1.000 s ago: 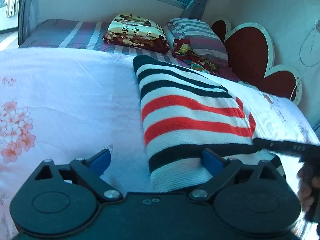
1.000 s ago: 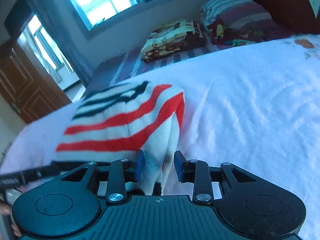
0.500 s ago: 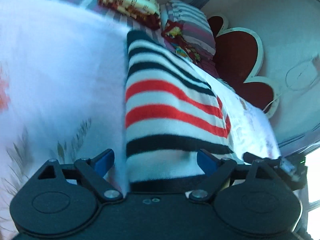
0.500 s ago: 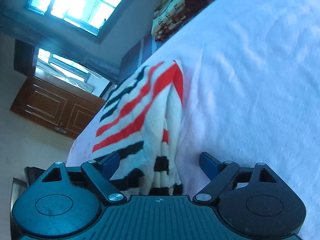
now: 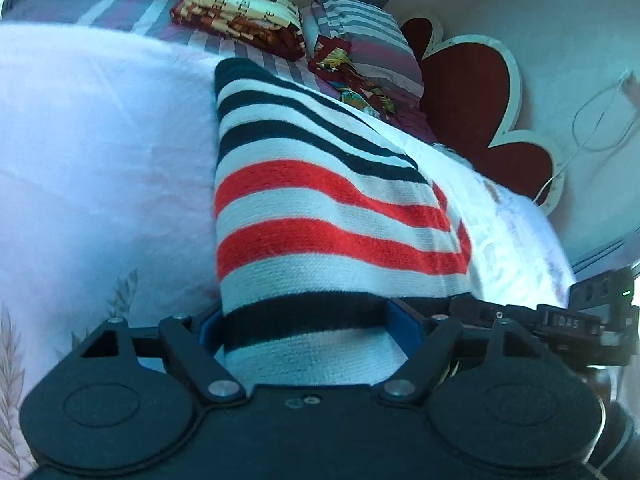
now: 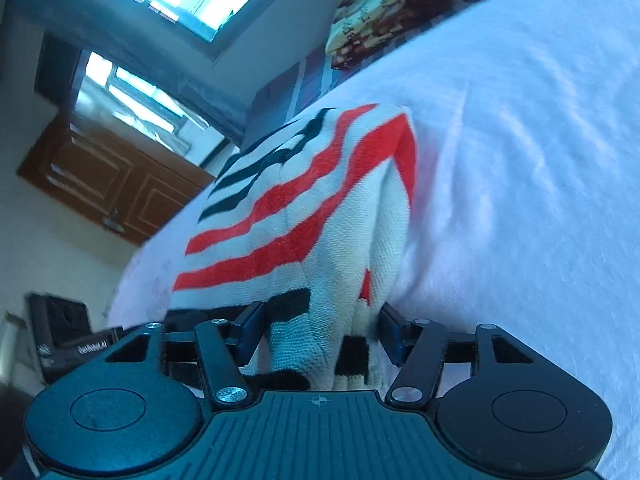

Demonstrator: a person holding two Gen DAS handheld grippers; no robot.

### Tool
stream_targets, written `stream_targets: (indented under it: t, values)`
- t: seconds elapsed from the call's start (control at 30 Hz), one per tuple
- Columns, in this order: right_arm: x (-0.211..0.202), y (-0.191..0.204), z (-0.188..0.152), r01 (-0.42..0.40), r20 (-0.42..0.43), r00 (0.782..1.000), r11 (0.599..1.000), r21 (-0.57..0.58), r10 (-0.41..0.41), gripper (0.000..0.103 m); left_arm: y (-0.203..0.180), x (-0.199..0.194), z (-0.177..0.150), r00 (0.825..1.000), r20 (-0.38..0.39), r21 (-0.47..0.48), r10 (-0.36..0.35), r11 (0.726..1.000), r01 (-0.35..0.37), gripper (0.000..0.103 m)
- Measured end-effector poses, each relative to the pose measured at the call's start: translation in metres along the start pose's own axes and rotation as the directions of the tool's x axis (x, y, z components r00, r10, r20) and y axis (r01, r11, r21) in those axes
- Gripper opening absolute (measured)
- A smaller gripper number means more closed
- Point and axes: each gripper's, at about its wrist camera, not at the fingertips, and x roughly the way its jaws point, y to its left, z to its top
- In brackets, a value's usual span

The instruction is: Fold small clothes

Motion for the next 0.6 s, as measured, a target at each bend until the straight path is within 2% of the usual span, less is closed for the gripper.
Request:
stream_targets:
  t: [0.1,0.17,0.3,0.37,0.47,0.6]
  values:
    - [0.004,0.018,-0.007,0.087,0.012,0.996,0.990,-0.109,-0.086,0.050,-0.011,0.001,-0.001,1.000,0.015,0.055,0.026,0.998,-0.027,0.067]
    - [0.007,0.026,-0.013,0.110,0.016,0.994,0.983,-0.150,-0.108,0.042,-0.019,-0.003,-0.002,0.998,0.035,0.096,0.044,0.994,-0.047,0.057]
    - [0.007,0.040,-0.023,0.158,0.045,0.987,0.972,-0.176,-0.152,0.037,-0.033,-0.008,-0.005,0.993,0.062,0.160,0.096,0.981,-0.105,0.054]
    - [0.004,0.054,-0.028,0.192,0.076,0.981,0.954,-0.230,-0.179,0.035,-0.041,-0.011,-0.005,0.990,0.077,0.200,0.117,0.971,-0.130,0.052]
    - [-0.001,0.080,-0.036,0.217,0.119,0.975,0.932,-0.291,-0.190,0.034,-0.047,-0.023,-0.009,0.989,0.104,0.237,0.108,0.963,-0.130,0.050]
    - [-0.002,0.112,-0.048,0.236,0.139,0.970,0.912,-0.337,-0.200,0.033,-0.044,-0.045,-0.014,0.988,0.125,0.240,0.087,0.964,-0.115,0.050]
